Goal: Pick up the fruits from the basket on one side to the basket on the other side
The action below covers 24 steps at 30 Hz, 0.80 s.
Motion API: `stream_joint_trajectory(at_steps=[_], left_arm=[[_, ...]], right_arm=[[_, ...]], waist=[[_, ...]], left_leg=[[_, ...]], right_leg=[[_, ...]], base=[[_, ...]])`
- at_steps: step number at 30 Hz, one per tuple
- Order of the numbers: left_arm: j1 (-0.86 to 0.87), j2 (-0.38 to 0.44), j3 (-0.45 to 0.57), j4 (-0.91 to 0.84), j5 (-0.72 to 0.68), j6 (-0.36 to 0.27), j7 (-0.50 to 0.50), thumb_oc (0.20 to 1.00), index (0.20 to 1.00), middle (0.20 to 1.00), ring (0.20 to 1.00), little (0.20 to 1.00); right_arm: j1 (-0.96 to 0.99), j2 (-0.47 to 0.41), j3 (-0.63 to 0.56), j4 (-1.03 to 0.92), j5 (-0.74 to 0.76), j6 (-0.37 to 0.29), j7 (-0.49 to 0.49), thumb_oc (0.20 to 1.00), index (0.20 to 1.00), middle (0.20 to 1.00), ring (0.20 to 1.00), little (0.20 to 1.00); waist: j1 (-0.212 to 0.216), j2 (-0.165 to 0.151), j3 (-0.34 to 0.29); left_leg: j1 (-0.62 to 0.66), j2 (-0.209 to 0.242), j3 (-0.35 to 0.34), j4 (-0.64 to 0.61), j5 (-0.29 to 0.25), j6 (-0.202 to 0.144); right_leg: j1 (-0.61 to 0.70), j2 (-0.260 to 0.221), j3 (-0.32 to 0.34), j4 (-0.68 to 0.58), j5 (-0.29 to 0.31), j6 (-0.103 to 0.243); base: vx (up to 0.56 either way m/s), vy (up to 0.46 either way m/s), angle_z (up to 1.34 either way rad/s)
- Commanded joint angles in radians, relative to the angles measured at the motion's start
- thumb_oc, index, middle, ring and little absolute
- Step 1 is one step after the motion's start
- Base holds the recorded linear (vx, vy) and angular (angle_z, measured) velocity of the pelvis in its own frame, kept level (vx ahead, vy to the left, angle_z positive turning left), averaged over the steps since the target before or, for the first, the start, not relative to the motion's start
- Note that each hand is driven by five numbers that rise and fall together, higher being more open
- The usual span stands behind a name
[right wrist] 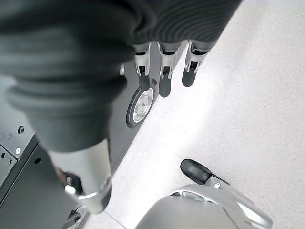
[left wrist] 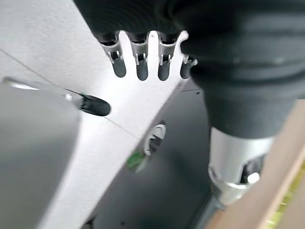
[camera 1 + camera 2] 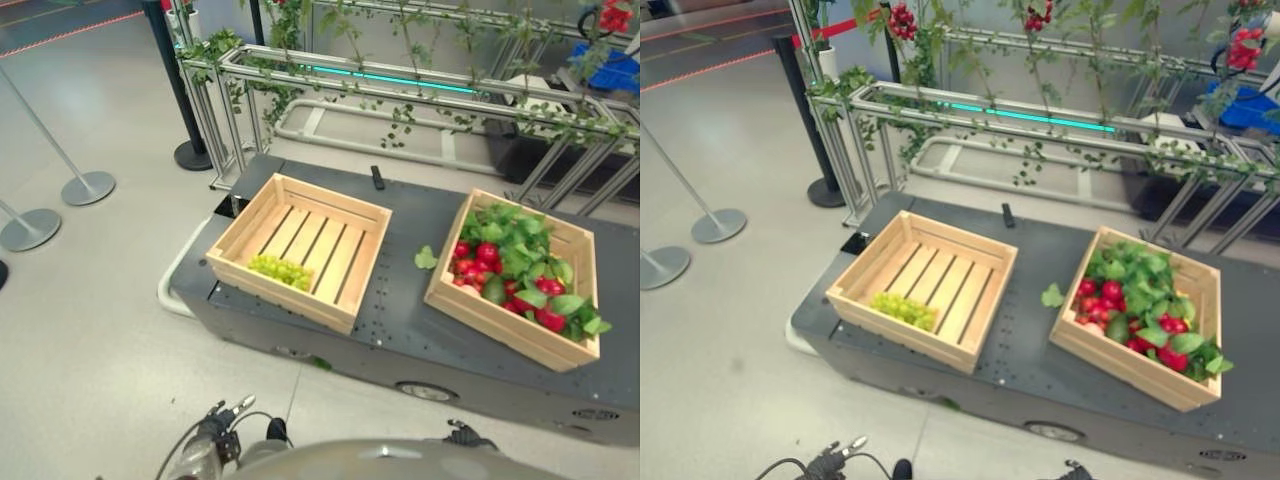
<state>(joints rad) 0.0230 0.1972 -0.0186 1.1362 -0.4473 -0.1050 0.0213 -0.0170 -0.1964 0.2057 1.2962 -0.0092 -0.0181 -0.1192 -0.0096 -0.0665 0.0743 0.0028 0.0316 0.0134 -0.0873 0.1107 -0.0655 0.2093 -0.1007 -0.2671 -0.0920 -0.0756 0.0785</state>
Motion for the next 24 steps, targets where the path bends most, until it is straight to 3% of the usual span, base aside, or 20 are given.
stream_joint_trajectory(at_steps=[1,9,17,22,24], left_arm=[[-0.086,-0.009,-0.034,0.032,0.021,-0.037,0.01,1.0,1.0,1.0,1.0,1.0],[-0.079,-0.014,-0.031,-0.031,-0.006,-0.049,0.037,1.0,1.0,1.0,1.0,1.0],[-0.083,0.002,-0.059,-0.225,-0.027,-0.07,0.095,1.0,1.0,1.0,1.0,1.0],[-0.081,0.014,-0.065,-0.402,-0.076,-0.083,0.118,1.0,1.0,1.0,1.0,1.0],[-0.073,0.013,-0.074,-0.47,-0.076,-0.072,0.121,1.0,1.0,1.0,1.0,1.0]], right_arm=[[-0.054,-0.037,-0.021,-0.013,0.014,-0.027,-0.016,1.0,1.0,1.0,1.0,1.0],[-0.065,-0.04,-0.021,-0.035,0.031,-0.032,-0.027,1.0,1.0,1.0,1.0,1.0],[-0.113,-0.071,-0.012,-0.147,0.065,-0.044,-0.063,1.0,1.0,1.0,1.0,1.0],[-0.156,-0.107,0.006,-0.265,0.091,-0.051,-0.073,1.0,1.0,1.0,1.0,1.0],[-0.154,-0.121,0.013,-0.325,0.085,-0.048,-0.075,1.0,1.0,1.0,1.0,1.0]], waist=[[0.022,0.021,0.01],[0.019,0.031,0.025],[0.015,0.055,0.084],[0.013,0.073,0.166],[0.023,0.065,0.219]], left_leg=[[0.054,0.044,-0.039,0.048,-0.145,-0.042],[0.049,0.05,-0.038,0.047,-0.138,-0.045],[-0.004,0.066,-0.045,0.092,-0.123,-0.061],[-0.09,0.07,-0.06,0.212,-0.124,-0.075],[-0.192,0.043,-0.085,0.384,-0.104,-0.092]], right_leg=[[-0.047,-0.035,0.014,0.016,0.005,0.056],[-0.054,-0.032,0.017,0.017,0.005,0.053],[-0.092,-0.015,0.018,0.036,0.0,0.039],[-0.134,0.004,0.031,0.06,-0.004,0.018],[-0.133,-0.004,0.02,0.061,-0.003,-0.002]], base=[[0.0,0.0,0.0],[0.0,-0.004,0.0],[-0.07,-0.057,0.01],[-0.17,-0.078,0.0],[-0.12,-0.121,0.0]])
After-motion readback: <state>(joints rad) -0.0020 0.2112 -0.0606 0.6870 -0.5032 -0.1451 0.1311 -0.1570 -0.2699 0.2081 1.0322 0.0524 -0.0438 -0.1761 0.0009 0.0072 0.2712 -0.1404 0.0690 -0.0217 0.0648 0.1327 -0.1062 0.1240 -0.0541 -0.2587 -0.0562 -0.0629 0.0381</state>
